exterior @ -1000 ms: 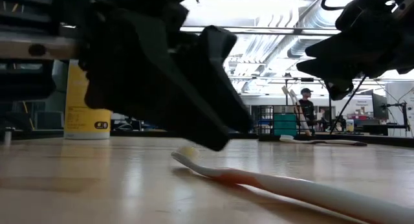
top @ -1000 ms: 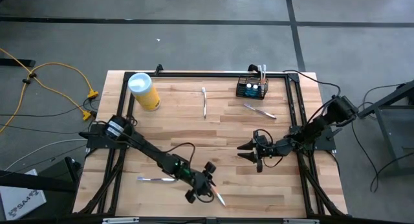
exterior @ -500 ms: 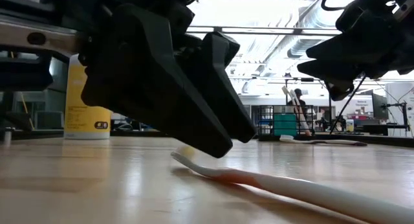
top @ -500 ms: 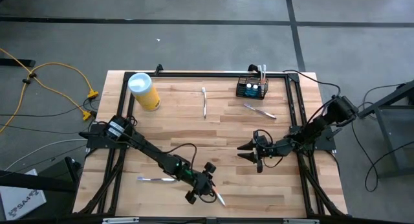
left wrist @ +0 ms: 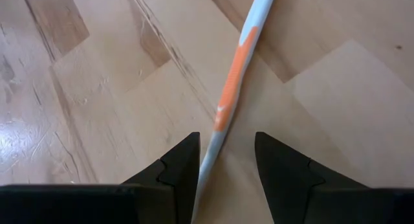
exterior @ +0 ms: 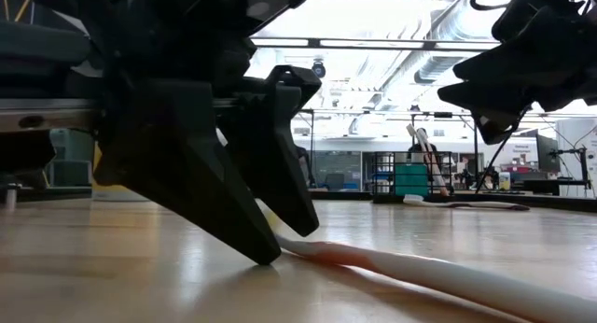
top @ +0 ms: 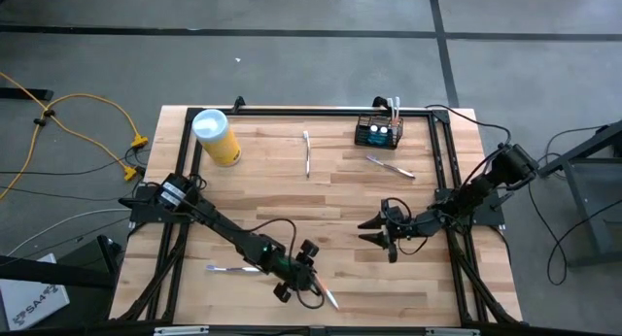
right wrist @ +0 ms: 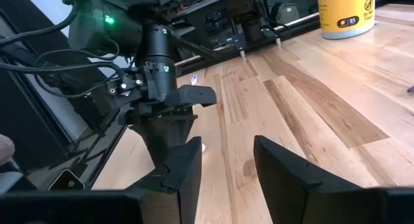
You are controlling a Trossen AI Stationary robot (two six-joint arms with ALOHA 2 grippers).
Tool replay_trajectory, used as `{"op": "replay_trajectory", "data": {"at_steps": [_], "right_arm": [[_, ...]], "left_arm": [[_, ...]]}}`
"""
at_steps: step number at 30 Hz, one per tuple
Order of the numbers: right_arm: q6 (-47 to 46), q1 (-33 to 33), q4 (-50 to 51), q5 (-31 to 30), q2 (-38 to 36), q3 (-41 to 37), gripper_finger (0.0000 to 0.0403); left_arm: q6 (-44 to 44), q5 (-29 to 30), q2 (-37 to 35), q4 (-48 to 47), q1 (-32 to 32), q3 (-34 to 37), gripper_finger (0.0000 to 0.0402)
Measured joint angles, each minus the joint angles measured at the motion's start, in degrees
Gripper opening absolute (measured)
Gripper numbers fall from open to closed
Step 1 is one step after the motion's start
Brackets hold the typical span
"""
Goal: Pick & Place toothbrushing station
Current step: Put the orange toothbrush into the black wire organizer
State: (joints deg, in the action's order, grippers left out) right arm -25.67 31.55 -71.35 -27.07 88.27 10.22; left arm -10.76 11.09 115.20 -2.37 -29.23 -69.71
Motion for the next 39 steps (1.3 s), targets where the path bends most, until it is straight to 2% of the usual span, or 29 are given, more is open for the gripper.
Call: {"op": "replay_trajectory", "data": {"at_steps": [9,17,23,31,34,39], "right_arm": [[0.0,0.0,0.0,0.0,0.0,0.0,0.0133],[0.0,0.0,0.0,0.0,0.0,0.0,0.0133],[0.0,0.0,0.0,0.0,0.0,0.0,0.0133],[-0.1,0.0,-0.1,0.0,0.0,0.0,0.0133],[-2.6,0.0,-0.4,0.3,0.0,0.0,0.0133],[-4.1,0.7,3.5,3.5,0.0,2.5,0.0133]], "left_arm": [[0.1,-0.1,-0.1,-1.9,1.0,-0.7,0.0141],[-2.4,0.7,0.2,-6.4,1.0,-6.2,0.0141],[-1.8,-4.4,0.2,-6.6,1.0,-6.7,0.0141],[-1.5,-5.0,0.2,-5.1,-0.3,-6.7,0.0141],[-2.8,-2.3,0.1,-4.3,-1.1,-6.7,0.0141],[-3.0,9.9,-2.1,-2.9,-3.8,-6.7,0.0141]]}}
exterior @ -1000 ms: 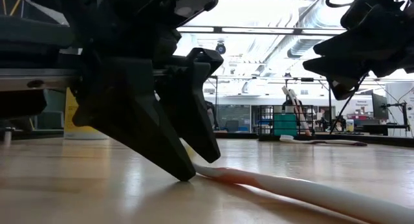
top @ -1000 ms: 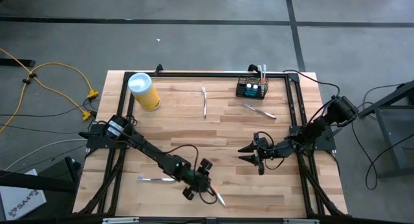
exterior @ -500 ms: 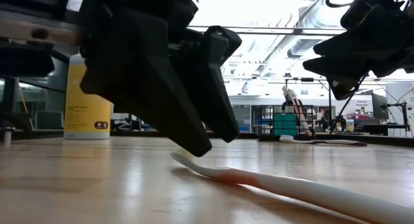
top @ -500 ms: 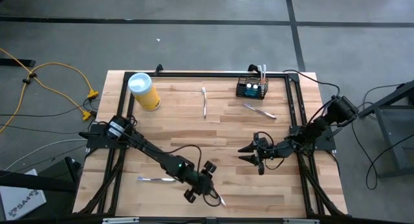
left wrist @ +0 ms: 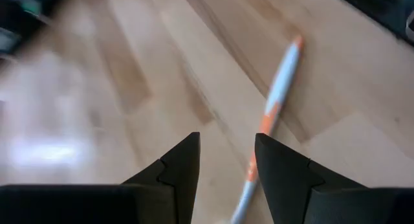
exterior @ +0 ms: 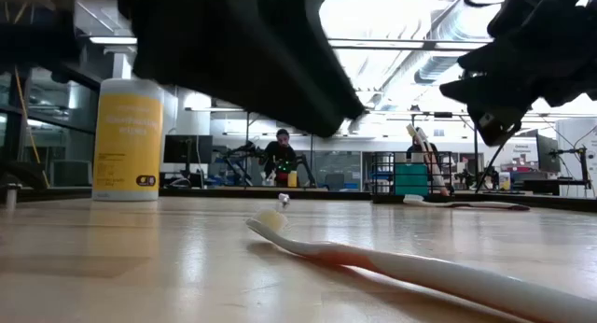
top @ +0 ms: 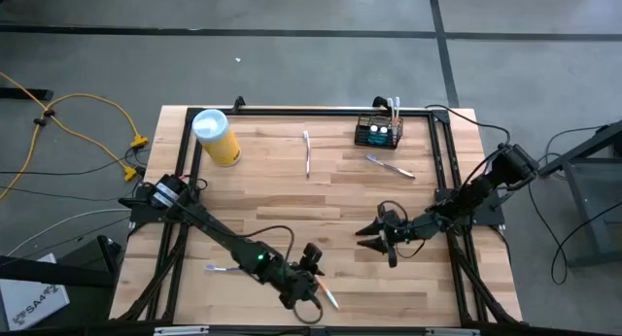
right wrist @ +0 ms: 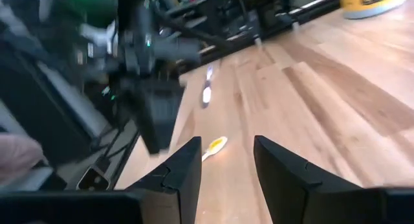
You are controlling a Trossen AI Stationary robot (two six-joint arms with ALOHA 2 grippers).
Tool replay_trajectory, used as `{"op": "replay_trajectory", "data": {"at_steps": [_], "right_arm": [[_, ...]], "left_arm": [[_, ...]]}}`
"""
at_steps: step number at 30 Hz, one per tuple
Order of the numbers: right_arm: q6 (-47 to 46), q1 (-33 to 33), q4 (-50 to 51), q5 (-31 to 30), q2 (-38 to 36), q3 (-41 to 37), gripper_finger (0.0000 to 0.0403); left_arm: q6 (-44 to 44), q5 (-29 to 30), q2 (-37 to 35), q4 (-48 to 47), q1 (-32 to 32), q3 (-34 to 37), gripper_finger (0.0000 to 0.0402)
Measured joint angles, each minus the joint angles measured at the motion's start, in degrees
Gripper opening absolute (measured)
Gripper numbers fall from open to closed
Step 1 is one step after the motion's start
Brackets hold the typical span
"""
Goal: Pick & Place toothbrushing station
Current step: Put the orange toothbrush into the black wire organizer
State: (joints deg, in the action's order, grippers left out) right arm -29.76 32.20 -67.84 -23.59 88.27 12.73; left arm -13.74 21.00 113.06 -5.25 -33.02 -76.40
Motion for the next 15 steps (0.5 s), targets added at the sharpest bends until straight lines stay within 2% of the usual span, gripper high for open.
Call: {"op": "replay_trajectory", "data": {"at_steps": [2,6,12,15], "right_arm": [[2.0,0.7,4.7,-0.2,0.0,3.1,0.0133],[4.3,1.5,18.9,-0.4,0.0,11.6,0.0133],[1.9,3.5,48.9,-3.5,0.0,26.9,0.0133],[0.0,5.1,57.5,-5.1,0.4,32.3,0.0133]], "left_arm": [[0.7,1.8,-1.5,0.2,-1.1,-0.1,0.0141],[6.0,1.7,-3.6,0.2,-2.7,-0.1,0.0141],[10.6,1.6,-3.9,-3.3,-5.2,-0.1,0.0141],[13.7,1.7,-3.9,-4.9,-6.4,-0.1,0.0141]]}}
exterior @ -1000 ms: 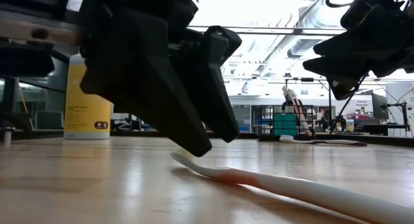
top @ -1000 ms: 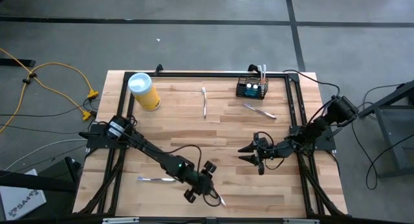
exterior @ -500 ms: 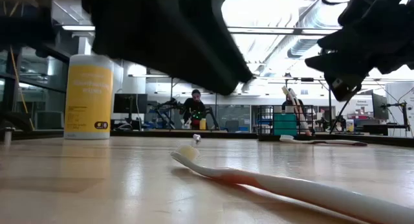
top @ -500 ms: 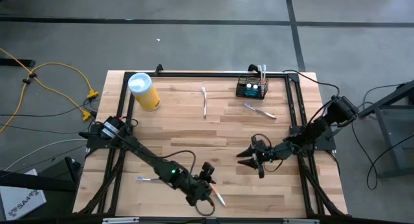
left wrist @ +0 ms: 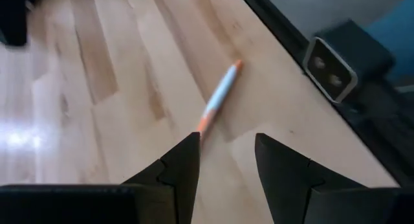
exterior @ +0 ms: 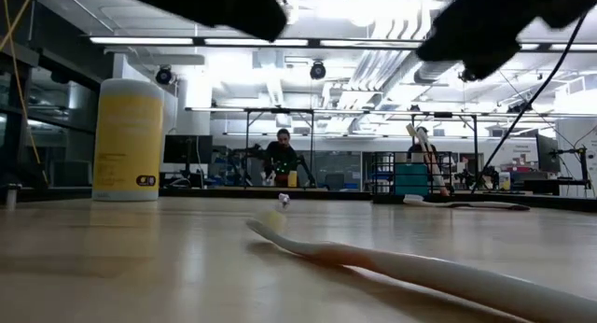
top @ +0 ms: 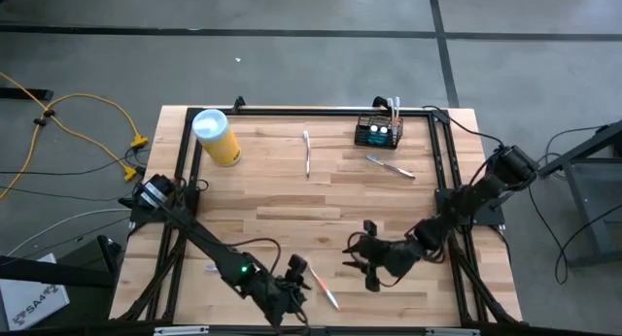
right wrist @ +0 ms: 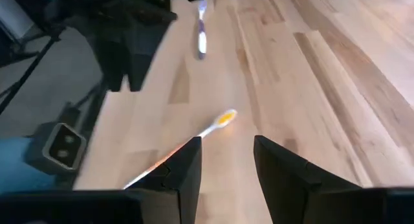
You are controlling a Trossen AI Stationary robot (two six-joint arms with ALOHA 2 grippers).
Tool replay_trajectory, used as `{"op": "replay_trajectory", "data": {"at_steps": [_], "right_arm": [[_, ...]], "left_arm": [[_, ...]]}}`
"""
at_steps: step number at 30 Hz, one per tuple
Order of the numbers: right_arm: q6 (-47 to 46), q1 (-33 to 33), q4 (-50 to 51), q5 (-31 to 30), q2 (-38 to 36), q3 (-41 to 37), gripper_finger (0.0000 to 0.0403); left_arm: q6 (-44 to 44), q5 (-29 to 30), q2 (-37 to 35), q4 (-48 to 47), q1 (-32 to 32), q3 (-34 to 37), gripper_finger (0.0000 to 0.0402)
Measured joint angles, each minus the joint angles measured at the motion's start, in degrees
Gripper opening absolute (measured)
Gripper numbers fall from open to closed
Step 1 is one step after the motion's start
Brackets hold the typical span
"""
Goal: Pick & Place toothbrushing station
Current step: Put the orange toothbrush into the black wire organizer
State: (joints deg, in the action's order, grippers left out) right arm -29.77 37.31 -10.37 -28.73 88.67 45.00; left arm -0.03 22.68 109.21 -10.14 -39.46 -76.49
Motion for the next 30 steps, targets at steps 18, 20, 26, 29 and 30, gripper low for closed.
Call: {"op": "replay_trajectory", "data": {"at_steps": [18,20,26,29,30], "right_arm": [[-6.4,2.5,13.3,0.4,19.4,18.9,0.0133],[-7.1,2.5,17.3,0.4,21.7,22.4,0.0133],[-8.2,2.4,23.0,0.4,27.2,29.5,0.0133],[-9.4,2.5,23.8,0.7,29.0,31.7,0.0133],[-9.7,2.5,23.9,0.7,29.3,32.0,0.0133]], "left_arm": [[7.9,5.3,0.0,-2.8,-5.5,0.0,0.0141],[8.7,5.7,0.0,-2.8,-5.7,0.0,0.0141],[10.6,5.7,0.0,-2.8,-6.2,0.0,0.0141],[10.8,5.7,0.0,-2.8,-6.2,0.0,0.0141],[10.8,5.7,0.0,-2.8,-6.2,0.0,0.0141]]}}
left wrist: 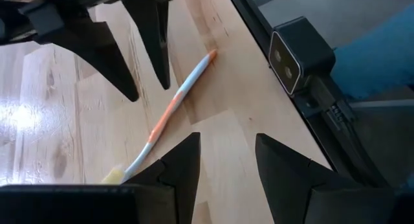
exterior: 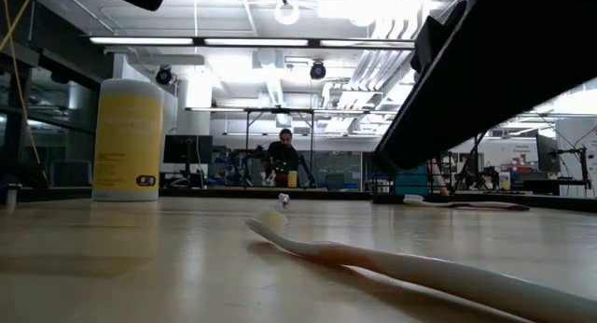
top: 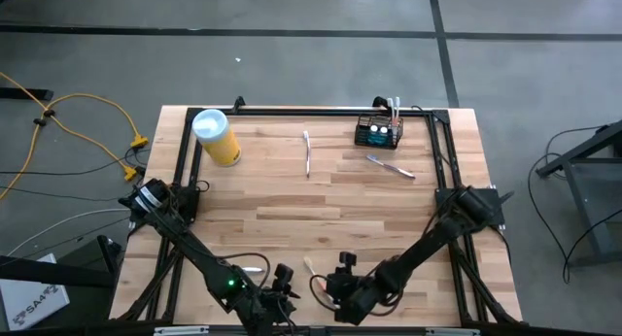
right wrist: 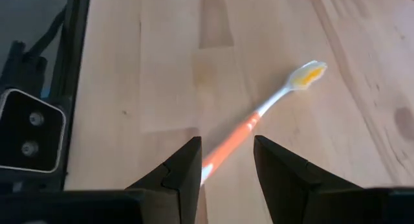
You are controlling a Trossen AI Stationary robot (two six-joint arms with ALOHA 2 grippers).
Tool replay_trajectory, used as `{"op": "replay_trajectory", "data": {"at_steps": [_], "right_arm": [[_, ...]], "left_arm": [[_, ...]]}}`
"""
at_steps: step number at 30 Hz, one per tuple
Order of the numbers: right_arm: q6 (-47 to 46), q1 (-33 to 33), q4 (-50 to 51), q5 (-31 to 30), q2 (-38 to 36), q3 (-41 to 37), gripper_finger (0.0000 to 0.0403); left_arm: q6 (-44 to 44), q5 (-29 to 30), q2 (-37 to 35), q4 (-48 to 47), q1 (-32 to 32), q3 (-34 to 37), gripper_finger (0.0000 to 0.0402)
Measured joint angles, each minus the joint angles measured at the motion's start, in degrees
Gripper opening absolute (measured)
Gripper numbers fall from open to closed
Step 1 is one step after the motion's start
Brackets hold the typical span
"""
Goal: Pick & Place toothbrushing station
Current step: Put the orange toothbrush into the black wire organizer
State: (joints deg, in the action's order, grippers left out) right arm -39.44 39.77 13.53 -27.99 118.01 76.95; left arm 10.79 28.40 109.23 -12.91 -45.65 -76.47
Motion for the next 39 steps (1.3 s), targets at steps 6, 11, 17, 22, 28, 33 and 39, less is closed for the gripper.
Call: {"op": "replay_trajectory", "data": {"at_steps": [6,11,17,22,28,33,39], "right_arm": [[-2.6,0.0,0.2,-0.2,0.7,0.5,0.0133],[-3.0,0.0,0.5,-0.3,1.0,0.5,0.0133],[-4.9,-0.7,-0.4,0.7,4.2,0.6,0.0133],[-5.5,-1.4,-0.1,1.3,4.4,0.5,0.0133],[-5.6,-1.9,-0.5,1.5,4.4,0.5,0.0133],[-5.4,-2.1,-2.7,2.5,4.0,0.5,0.0133],[-5.4,-2.1,-3.4,2.9,3.3,0.4,0.0133]], "left_arm": [[1.2,0.0,0.0,0.0,0.0,0.0,0.0141],[1.3,0.0,0.0,0.0,0.0,0.0,0.0141],[3.0,-0.1,0.0,-0.1,0.0,0.0,0.0141],[3.2,-0.1,0.0,-0.2,0.0,0.0,0.0141],[3.2,-0.1,0.0,-0.2,0.0,0.0,0.0141],[3.2,-0.1,0.0,-0.2,0.0,0.0,0.0141],[3.2,-0.1,0.0,-0.2,0.0,0.0,0.0141]]}}
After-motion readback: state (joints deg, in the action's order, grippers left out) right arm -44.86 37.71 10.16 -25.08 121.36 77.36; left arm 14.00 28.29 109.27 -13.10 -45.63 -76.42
